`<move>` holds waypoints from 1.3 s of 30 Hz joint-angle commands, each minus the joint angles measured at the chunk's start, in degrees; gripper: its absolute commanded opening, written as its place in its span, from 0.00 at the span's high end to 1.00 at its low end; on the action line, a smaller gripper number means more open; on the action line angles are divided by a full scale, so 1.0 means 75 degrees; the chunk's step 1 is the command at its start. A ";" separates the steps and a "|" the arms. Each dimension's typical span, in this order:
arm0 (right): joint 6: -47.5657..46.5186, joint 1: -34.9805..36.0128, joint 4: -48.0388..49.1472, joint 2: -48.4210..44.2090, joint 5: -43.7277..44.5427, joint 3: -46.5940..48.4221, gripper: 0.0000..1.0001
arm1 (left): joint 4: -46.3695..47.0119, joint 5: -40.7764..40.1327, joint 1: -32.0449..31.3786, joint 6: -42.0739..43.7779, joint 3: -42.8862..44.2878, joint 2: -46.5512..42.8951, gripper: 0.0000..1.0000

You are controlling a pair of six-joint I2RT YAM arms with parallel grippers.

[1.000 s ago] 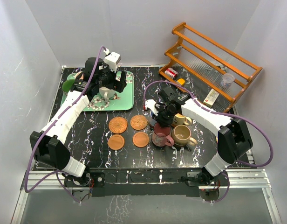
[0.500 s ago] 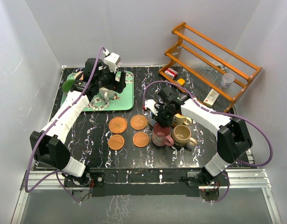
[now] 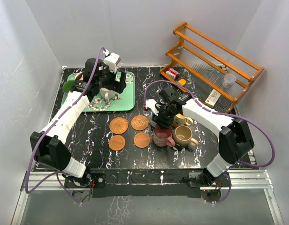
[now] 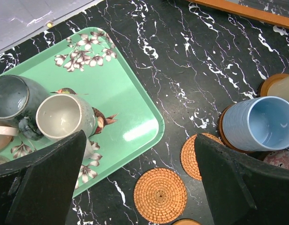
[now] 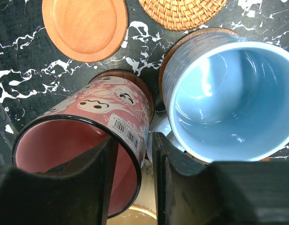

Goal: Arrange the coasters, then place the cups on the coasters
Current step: Pick up the cup from the tray.

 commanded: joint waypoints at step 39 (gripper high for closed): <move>0.1462 -0.4179 0.2295 -0.1927 -0.2808 -0.0489 0.44 | -0.0188 0.0847 0.2314 0.0730 0.1141 0.2051 0.14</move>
